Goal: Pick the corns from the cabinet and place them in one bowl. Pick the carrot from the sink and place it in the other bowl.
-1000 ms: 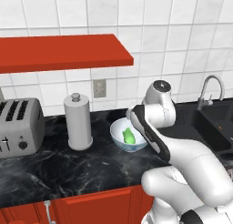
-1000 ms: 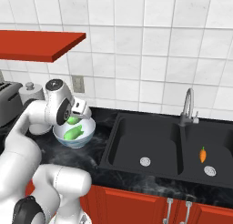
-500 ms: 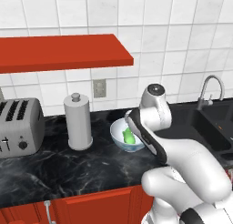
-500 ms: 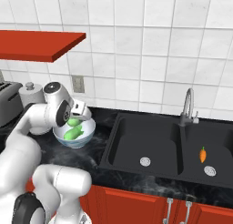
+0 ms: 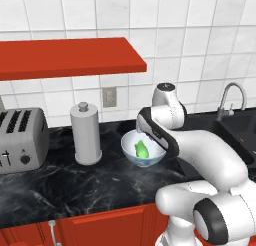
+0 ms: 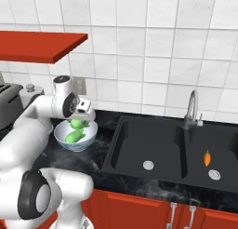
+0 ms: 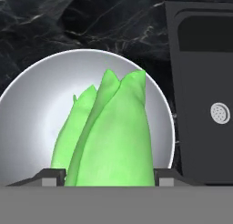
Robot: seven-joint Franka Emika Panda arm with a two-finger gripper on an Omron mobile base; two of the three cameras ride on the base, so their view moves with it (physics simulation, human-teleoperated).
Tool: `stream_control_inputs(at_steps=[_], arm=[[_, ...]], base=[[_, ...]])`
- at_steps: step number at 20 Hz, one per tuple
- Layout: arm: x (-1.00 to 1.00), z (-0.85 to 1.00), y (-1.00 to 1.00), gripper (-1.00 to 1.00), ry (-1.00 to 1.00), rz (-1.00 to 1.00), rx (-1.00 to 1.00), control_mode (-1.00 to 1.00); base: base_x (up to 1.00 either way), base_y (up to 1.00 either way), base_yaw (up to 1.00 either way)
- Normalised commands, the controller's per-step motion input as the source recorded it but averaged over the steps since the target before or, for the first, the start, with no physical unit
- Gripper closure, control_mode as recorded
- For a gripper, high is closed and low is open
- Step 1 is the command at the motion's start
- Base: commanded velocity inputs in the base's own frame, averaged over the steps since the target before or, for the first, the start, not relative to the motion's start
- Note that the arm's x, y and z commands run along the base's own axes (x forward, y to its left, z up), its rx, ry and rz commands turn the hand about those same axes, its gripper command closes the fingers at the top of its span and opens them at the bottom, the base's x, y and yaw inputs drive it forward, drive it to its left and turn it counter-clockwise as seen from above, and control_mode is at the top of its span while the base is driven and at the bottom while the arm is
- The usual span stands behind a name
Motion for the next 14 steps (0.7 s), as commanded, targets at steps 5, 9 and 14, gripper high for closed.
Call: stream_control_inputs(at_steps=[5,9,14], arm=[[0.15,-0.21,0.03,1.0,-0.02,0.0,0.0,-1.0],[0.35,-0.09,0.0,1.0,0.0,0.0,0.0,-1.0],[0.48,0.0,0.0,1.0,0.02,0.0,0.0,-1.0]], base=[[0.0,0.0,0.0],[0.0,0.0,0.0],[0.0,0.0,0.0]])
